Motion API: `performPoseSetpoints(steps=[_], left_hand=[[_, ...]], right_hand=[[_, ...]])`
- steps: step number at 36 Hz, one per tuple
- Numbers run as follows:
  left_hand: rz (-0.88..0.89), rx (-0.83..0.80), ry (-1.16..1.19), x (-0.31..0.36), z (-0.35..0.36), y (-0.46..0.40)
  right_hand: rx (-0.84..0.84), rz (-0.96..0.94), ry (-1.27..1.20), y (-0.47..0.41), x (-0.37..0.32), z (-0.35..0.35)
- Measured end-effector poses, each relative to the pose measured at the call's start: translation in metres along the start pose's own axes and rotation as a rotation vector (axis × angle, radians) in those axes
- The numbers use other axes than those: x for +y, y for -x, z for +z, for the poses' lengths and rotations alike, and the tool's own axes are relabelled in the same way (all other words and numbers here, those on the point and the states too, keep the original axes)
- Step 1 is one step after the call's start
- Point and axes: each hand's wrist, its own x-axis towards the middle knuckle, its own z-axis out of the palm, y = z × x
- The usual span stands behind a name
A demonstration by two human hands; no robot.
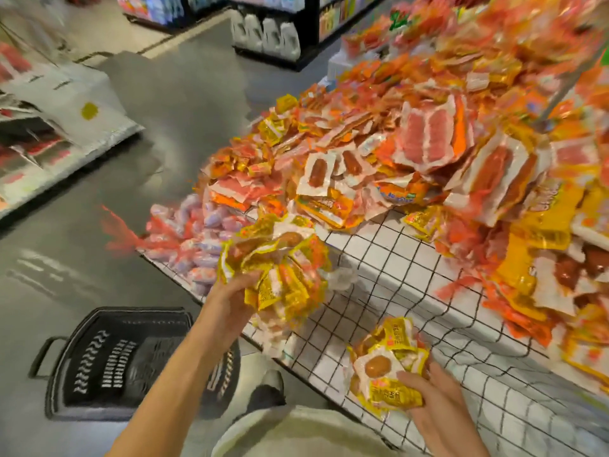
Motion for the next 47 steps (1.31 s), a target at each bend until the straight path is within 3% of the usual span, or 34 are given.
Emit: performPoseSetpoints(steps=[2,5,7,18,22,29,32,36,39,44,47], left_hand=[[-0.020,0.005,-0.188,0.002,-0.014,-0.022],[-0.044,0.055,-0.694,-0.009,-0.043,-0.051],[-0.034,-0.002,-0.939,-0.015,-0.059,-0.063],[0.282,0.015,-0.805,-0.019,-0.079,-0.075],[0.356,-0.094,-0.804,-0.008,-0.067,-0.093],[0.360,-0.103,-0.874,-0.014,-0.074,-0.105],[0.379,-0.063,-0.973,-0.021,-0.080,-0.099],[0.388,0.005,-1.112,-0.025,-0.081,-0.093],[0.506,-0.034,-1.186,-0.028,-0.077,-0.084],[0.613,-0.141,-1.231,-0.041,-0.066,-0.070],[0.545,-0.181,-1.264,-0.044,-0.058,-0.070]], right_hand=[[0.023,-0.029,-0.035,0.002,0.007,0.013],[0.065,-0.066,-0.091,0.005,0.016,0.030],[0.096,-0.087,-0.108,0.008,0.023,0.042],[0.279,-0.217,-0.056,0.012,0.057,0.077],[0.243,-0.267,0.031,0.008,0.053,0.092],[0.041,-0.313,-0.016,0.008,0.034,0.097],[0.131,-0.322,-0.055,-0.011,0.036,0.089],[0.287,-0.308,0.269,-0.045,0.058,0.081],[0.389,-0.355,0.477,-0.057,0.076,0.071],[0.351,-0.385,0.541,-0.062,0.085,0.067],[0.341,-0.370,0.510,-0.063,0.086,0.065]])
